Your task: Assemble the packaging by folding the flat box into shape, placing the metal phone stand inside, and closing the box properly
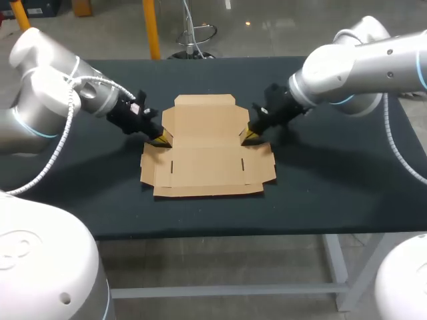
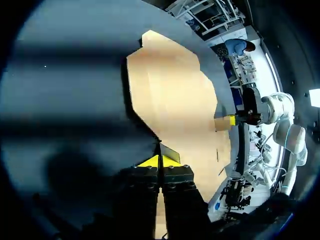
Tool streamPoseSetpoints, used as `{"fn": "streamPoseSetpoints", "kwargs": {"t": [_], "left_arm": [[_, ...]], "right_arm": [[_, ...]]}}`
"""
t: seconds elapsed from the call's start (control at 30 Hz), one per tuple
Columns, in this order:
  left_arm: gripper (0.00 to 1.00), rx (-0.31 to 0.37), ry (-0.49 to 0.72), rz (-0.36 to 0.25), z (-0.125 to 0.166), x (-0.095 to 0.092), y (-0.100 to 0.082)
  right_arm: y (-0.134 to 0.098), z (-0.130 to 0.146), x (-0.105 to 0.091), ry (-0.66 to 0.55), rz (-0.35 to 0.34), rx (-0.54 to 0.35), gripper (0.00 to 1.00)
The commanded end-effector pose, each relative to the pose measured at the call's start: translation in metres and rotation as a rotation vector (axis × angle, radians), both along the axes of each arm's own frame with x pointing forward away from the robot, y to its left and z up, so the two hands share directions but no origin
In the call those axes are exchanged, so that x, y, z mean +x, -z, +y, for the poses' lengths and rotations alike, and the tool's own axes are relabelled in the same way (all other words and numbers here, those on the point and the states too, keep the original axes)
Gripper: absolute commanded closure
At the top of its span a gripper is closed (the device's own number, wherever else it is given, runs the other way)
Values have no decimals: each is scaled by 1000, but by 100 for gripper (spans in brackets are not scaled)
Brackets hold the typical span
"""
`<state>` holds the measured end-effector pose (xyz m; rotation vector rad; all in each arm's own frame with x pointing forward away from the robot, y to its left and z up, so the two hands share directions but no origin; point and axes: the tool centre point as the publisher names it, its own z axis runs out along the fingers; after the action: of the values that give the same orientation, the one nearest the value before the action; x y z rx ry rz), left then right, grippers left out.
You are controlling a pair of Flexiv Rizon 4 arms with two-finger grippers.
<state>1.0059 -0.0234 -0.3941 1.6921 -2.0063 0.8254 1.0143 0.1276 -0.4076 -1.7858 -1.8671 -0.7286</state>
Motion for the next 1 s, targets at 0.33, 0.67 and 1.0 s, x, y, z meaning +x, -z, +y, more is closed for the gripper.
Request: {"fn": "streamPoseSetpoints", "kwargs": {"t": [0.33,0.67,1.0], "left_arm": [[100,124,-66,-41,-16,-5,-8],[100,184,-103,-62,-28,-5,-8],[100,223,-126,-70,-36,-3,-4]], "right_arm": [[-2,10,-2,13,-13,-48,100],[-2,13,-2,19,-16,-67,100],[-2,19,-3,30,-25,-112,100]]}}
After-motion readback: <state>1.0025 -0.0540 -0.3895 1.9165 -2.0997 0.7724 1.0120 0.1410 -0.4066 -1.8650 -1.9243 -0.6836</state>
